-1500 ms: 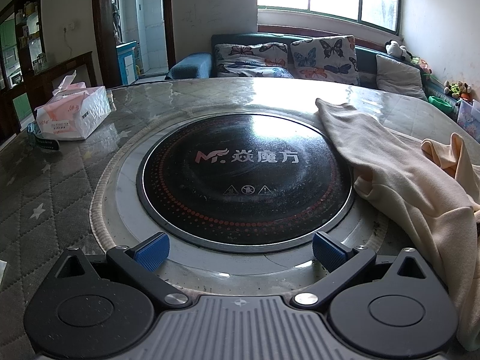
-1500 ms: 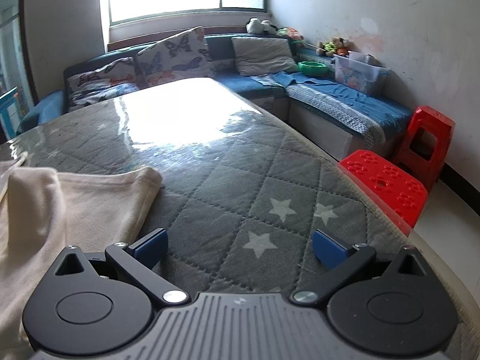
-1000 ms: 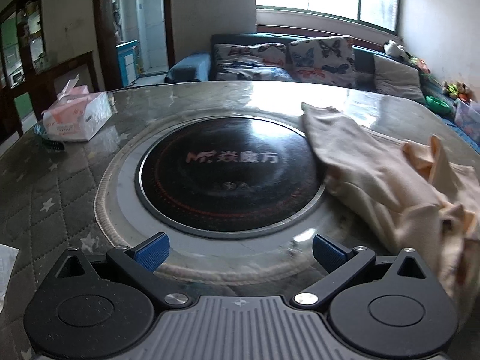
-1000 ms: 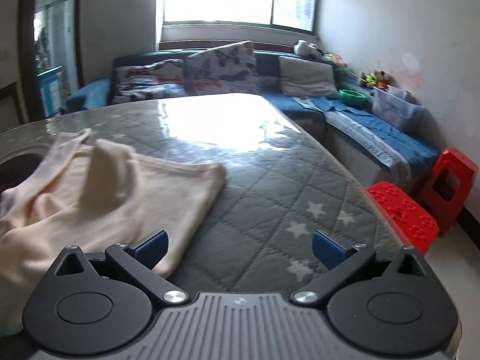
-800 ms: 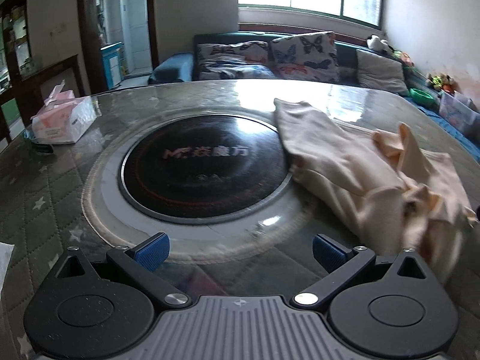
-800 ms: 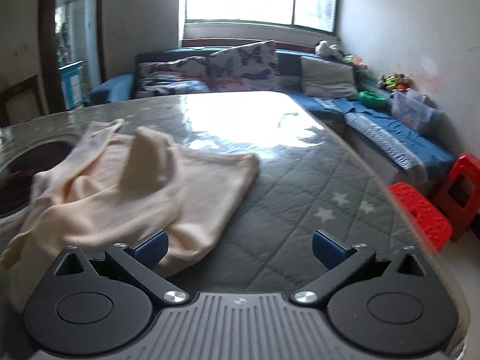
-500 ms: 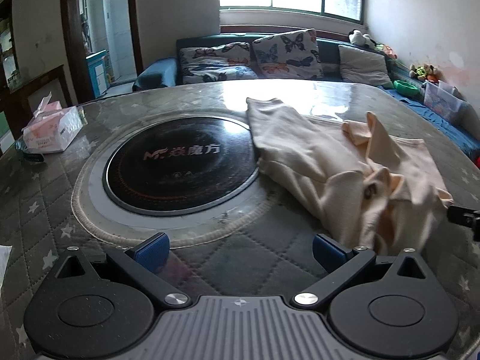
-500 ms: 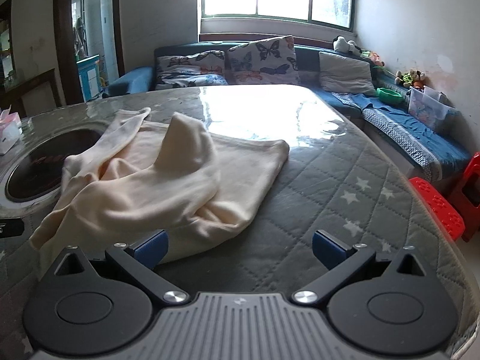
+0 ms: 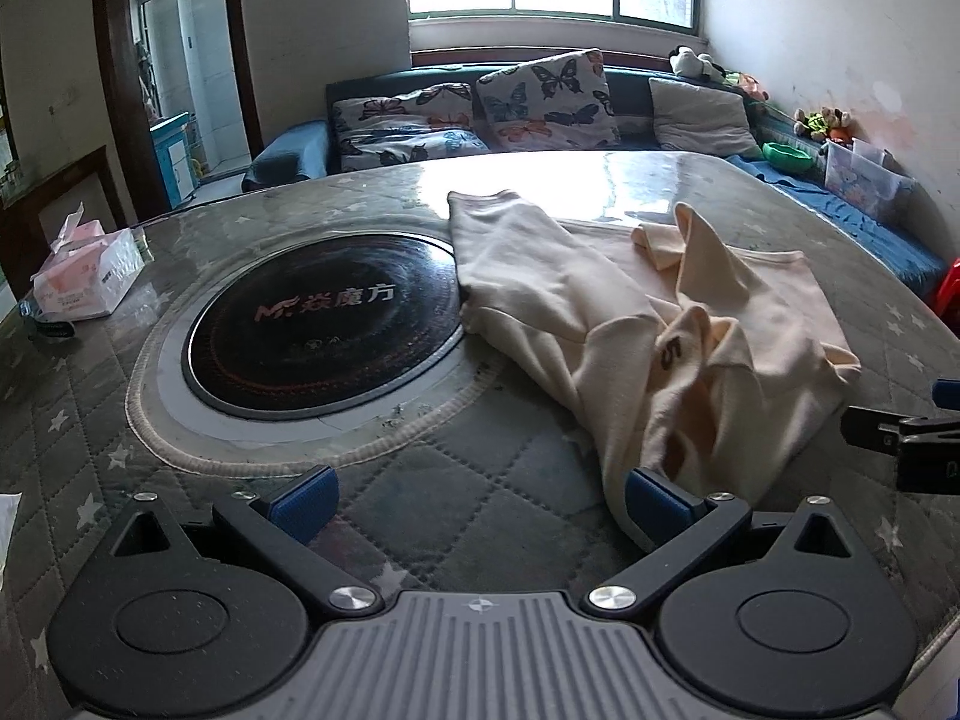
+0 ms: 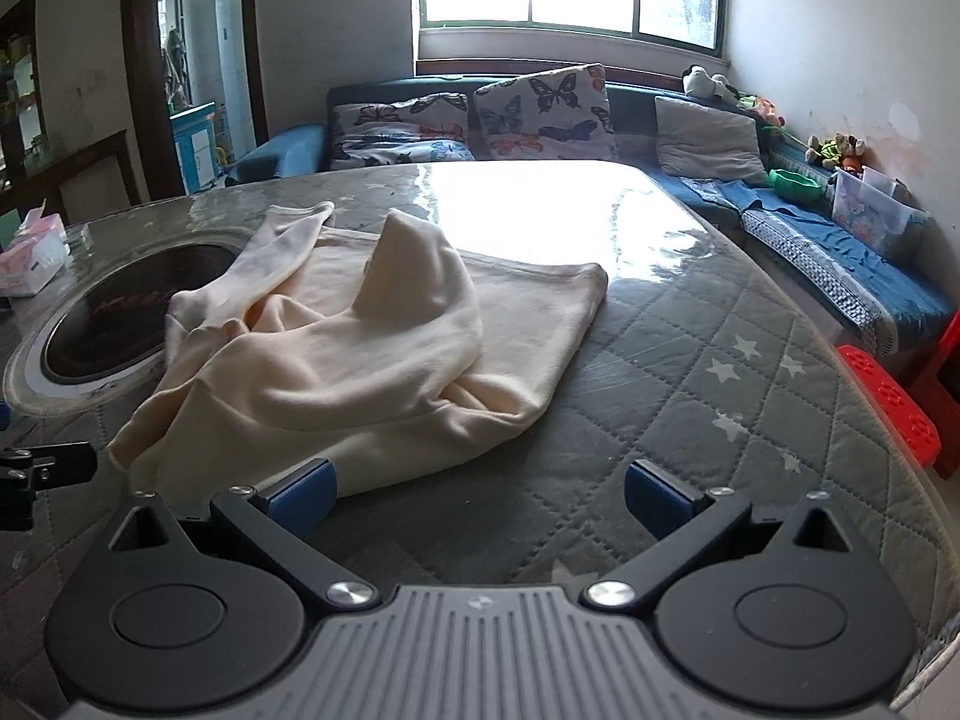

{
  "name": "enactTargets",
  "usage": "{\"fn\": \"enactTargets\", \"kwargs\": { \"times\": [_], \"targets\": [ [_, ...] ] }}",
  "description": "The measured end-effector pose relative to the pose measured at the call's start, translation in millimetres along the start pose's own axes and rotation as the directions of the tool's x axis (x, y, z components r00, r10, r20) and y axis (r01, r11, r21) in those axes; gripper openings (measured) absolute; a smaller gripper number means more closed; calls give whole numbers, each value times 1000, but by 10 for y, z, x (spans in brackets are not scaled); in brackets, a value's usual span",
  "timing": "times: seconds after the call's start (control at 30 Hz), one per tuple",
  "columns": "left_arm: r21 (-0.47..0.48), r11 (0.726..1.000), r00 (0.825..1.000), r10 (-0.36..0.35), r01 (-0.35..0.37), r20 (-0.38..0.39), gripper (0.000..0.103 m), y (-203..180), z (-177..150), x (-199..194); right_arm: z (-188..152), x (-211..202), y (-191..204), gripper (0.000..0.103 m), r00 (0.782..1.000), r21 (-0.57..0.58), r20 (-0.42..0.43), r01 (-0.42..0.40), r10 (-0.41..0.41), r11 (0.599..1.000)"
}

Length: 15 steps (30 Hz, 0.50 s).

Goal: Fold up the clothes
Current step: 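Move both grippers over the crumpled cream sweatshirt toward its hem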

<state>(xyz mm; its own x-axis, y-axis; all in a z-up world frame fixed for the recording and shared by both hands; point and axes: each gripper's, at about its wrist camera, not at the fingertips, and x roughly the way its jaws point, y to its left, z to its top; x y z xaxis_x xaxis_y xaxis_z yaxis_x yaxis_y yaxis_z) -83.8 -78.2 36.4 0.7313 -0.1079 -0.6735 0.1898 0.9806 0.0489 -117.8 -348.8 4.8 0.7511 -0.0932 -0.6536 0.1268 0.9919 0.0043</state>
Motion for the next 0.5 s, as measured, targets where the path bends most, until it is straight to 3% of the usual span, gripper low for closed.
{"fn": "enactTargets", "kwargs": {
  "times": [0.5],
  "targets": [
    [26,1000,1000,-5,6,-15,103,-97,-23,-37,-26,-78,101,103,1000,-22,3,-20,20,1000]
  ]
}}
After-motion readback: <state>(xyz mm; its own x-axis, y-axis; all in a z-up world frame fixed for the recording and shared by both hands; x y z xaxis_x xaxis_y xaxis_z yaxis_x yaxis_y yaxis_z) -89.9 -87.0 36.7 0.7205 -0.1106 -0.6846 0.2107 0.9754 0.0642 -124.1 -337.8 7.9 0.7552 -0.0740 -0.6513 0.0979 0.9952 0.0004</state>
